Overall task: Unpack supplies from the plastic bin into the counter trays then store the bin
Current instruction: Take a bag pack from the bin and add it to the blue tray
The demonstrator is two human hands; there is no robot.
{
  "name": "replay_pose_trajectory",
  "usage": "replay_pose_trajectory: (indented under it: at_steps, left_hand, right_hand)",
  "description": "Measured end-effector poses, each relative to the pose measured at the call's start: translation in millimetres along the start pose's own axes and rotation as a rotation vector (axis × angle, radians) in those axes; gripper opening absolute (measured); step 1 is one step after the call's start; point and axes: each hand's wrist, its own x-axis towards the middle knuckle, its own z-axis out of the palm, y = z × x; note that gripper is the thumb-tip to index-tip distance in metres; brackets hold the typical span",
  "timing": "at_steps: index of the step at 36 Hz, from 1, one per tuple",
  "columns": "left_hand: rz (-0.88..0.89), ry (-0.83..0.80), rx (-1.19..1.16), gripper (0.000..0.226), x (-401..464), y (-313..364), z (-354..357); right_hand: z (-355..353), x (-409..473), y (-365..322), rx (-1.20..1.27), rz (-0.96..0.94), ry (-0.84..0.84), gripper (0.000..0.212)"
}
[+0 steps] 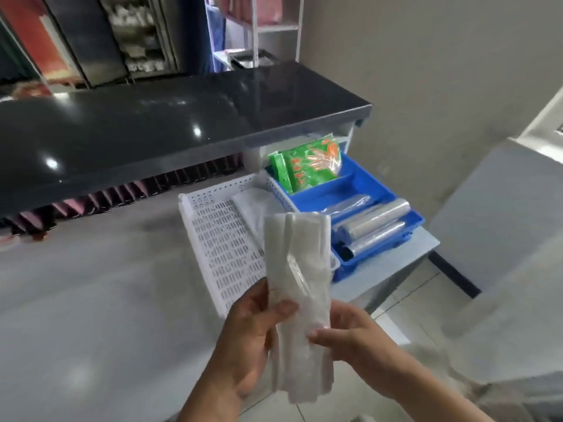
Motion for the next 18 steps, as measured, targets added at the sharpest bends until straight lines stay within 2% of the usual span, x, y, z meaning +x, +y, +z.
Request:
replay_pose_trajectory:
  at_steps: [5, 8, 13, 15, 18]
  left_hand:
    - [0.043, -0.016, 0.018, 0.04, 26.4, -20.2, 84.9]
    - [0.103, -0.05, 0.176, 0.048, 45.4, -28.9, 129.3]
    - [0.207, -0.015, 0.219, 0.064, 73.2, -13.5, 162.2]
    - [0.309, 0.013, 0.359, 0.074, 76.2, 0.8, 168.8]
    - [0.48, 0.007, 0.759, 0.086, 80.9, 22.5, 184.8]
  right_hand:
    - [-82.4, -26.3, -16.8, -0.074, -0.124, 0.111, 0.032]
    - [-135.1, -40.9, -29.7, -0.14, -0.197, 0.137, 0.028]
    - [-212.9, -51.6, -61.6, -0.27, -0.253, 0.16, 0.024]
    - [-236.4, -53.6, -76.0, -0.333, -0.262, 0.162, 0.015]
    - [-263.5, -50.3, -94.8, -0.541, -0.266, 0.213, 0.012]
